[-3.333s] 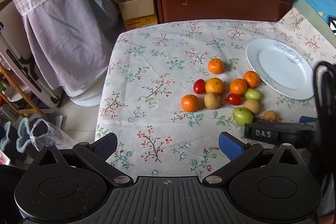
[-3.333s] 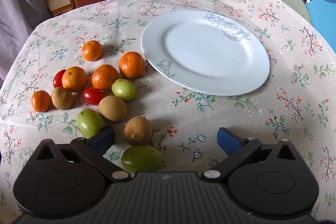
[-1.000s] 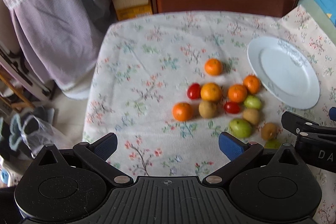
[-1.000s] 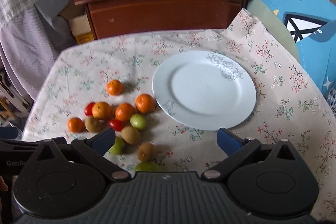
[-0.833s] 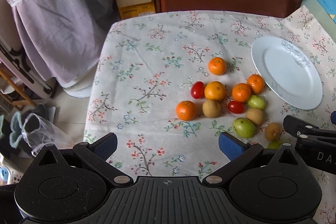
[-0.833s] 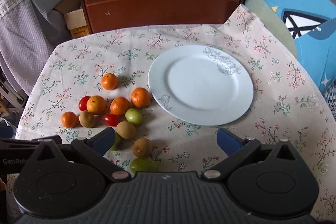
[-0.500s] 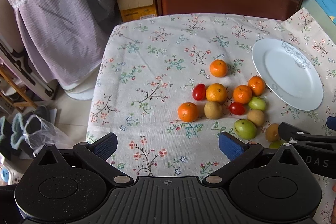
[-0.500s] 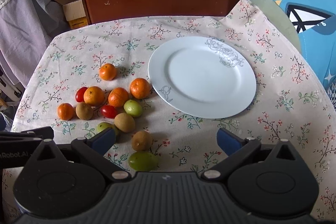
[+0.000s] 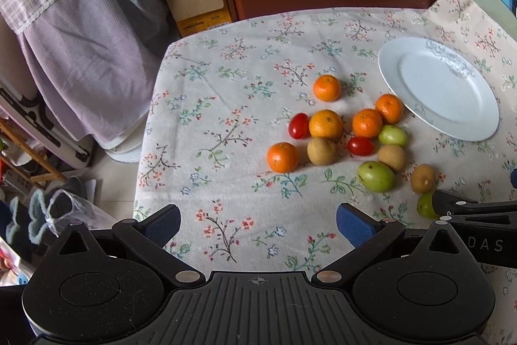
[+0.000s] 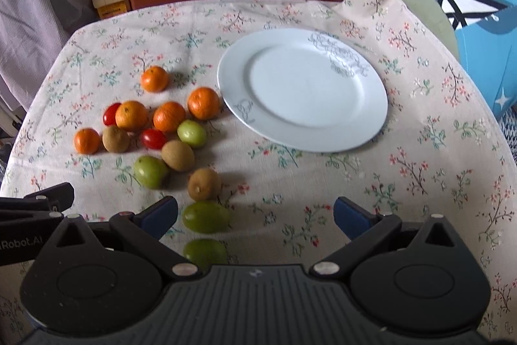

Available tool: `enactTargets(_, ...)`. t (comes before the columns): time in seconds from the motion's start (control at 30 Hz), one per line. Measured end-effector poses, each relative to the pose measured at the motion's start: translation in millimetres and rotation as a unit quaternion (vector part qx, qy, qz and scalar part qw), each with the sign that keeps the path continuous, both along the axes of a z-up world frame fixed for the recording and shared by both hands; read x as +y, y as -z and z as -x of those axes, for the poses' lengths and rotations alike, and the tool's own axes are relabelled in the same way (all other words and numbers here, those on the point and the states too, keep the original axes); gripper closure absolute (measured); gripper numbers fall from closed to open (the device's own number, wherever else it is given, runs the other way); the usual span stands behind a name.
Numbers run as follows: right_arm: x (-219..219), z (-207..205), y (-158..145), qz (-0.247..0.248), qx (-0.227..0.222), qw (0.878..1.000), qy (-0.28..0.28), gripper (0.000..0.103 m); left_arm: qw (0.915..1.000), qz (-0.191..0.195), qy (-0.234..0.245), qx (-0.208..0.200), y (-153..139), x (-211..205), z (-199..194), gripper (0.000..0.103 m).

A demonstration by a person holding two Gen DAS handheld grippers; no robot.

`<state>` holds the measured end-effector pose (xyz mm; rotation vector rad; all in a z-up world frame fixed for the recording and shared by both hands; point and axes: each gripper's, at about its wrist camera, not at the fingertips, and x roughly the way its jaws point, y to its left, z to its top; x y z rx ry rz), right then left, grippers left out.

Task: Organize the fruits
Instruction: 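Lower both open grippers over the green fruits in the cluster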

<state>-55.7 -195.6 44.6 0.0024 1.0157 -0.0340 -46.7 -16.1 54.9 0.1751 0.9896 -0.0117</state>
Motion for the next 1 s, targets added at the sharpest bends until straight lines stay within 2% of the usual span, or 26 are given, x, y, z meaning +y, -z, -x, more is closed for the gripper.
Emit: enactTargets(1.0,-0.8,9.9,2.1,0.003,-0.008,1.0,-0.01,0.002,0.9999,0.007,0.012,-0.005,0.8,-0.3,6.2,0.0)
